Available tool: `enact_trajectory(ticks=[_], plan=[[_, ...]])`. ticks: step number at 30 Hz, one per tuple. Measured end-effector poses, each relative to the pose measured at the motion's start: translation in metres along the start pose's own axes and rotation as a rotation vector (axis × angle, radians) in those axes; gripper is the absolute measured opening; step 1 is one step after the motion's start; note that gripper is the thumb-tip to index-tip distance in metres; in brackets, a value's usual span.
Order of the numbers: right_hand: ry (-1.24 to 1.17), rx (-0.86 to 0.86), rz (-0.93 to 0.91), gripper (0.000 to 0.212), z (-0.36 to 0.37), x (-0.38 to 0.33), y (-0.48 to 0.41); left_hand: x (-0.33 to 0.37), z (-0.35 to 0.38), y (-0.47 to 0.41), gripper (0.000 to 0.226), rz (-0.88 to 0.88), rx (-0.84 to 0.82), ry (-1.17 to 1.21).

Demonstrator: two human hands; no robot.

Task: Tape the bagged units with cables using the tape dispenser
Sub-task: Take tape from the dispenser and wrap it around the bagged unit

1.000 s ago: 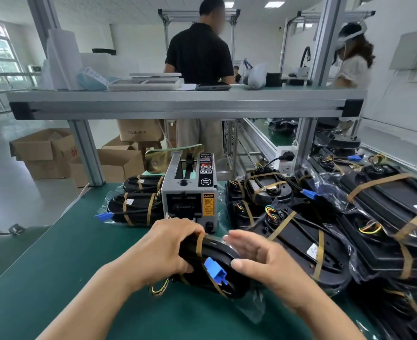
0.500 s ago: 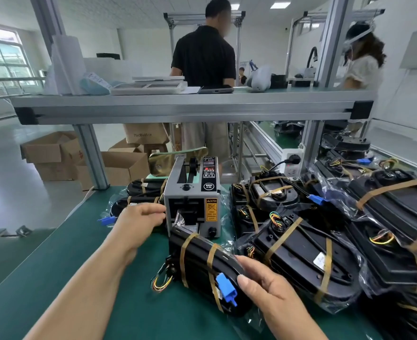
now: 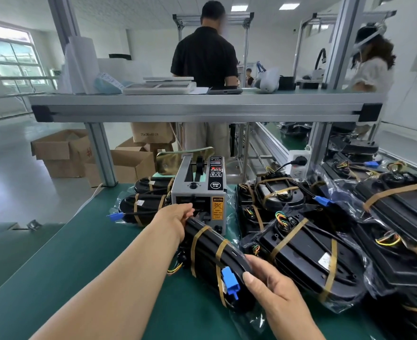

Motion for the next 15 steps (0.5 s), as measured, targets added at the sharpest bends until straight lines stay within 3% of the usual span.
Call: enact_trajectory(ticks=[4,8,12,15], plan=[[-0.023,0.014,-0.013,0.031,0.000,0.000,0.003,0.002,0.006,-0.017,0.040,0.052,0.029,-0.073],[-0.041,0.038,-0.009,0.031,0.002,-0.001,0.004,0.001,0.010,-0.022,0.035,0.068,0.062,-0.070],[-0.014,0.048,0.005,0.031,0.005,-0.001,0.005,-0.007,-0.001,0.004,0.014,0.232,0.175,0.054],[0.018,0.047,0.028,0.031,0.007,0.000,0.006,-0.008,-0.016,0.047,0.012,0.464,0.142,-0.104]])
Point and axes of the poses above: each hand's wrist, its own y-axis away from the middle knuckle, its own z-axis out of the palm, x = y × z, the point moved 1 cm from there along -y, towards the middle knuckle, and after that the axes turned 3 degrees about y, right-handed, at the moved point
